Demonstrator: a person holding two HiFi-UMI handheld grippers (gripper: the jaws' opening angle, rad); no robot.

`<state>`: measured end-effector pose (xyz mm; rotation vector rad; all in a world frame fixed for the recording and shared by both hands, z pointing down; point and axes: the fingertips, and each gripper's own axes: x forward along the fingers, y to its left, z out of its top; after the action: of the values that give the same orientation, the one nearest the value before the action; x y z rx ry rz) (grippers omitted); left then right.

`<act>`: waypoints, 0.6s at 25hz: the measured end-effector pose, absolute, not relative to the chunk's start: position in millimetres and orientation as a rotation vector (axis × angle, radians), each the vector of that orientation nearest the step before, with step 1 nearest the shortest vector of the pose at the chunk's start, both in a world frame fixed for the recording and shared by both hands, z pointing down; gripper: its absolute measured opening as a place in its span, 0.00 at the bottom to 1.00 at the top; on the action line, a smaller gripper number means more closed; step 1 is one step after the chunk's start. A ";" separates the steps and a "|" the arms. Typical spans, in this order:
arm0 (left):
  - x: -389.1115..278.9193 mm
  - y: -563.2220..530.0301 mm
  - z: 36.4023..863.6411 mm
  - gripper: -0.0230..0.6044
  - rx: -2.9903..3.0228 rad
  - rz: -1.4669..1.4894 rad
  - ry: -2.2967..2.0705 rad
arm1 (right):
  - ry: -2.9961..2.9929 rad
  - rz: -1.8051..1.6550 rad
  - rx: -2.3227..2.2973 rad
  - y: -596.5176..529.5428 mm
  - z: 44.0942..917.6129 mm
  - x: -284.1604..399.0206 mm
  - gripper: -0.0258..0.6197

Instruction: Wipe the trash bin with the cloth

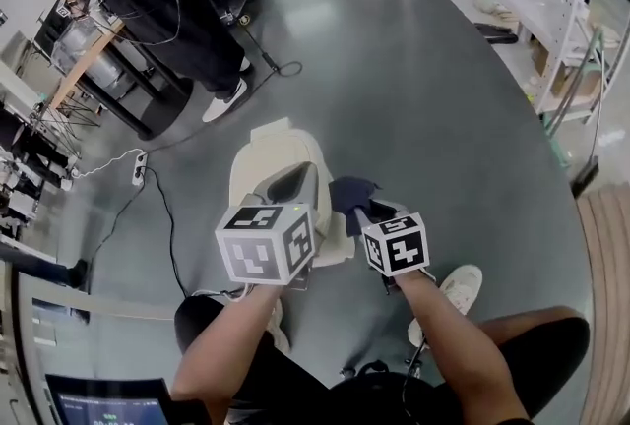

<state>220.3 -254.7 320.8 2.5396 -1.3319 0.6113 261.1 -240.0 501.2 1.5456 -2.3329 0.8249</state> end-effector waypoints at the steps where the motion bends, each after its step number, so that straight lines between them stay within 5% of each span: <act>1: 221.4 -252.2 321.6 0.03 2.538 0.625 -1.332 | -2.343 0.833 1.531 -238.8 504.3 257.2 0.16; 15: 200.6 -246.9 326.7 0.03 2.535 0.632 -1.315 | -2.334 1.009 1.461 -248.6 563.2 223.9 0.16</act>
<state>200.6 -246.9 326.7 2.5352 -1.3145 0.6316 223.9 -248.6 563.2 1.4605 -2.3342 1.0087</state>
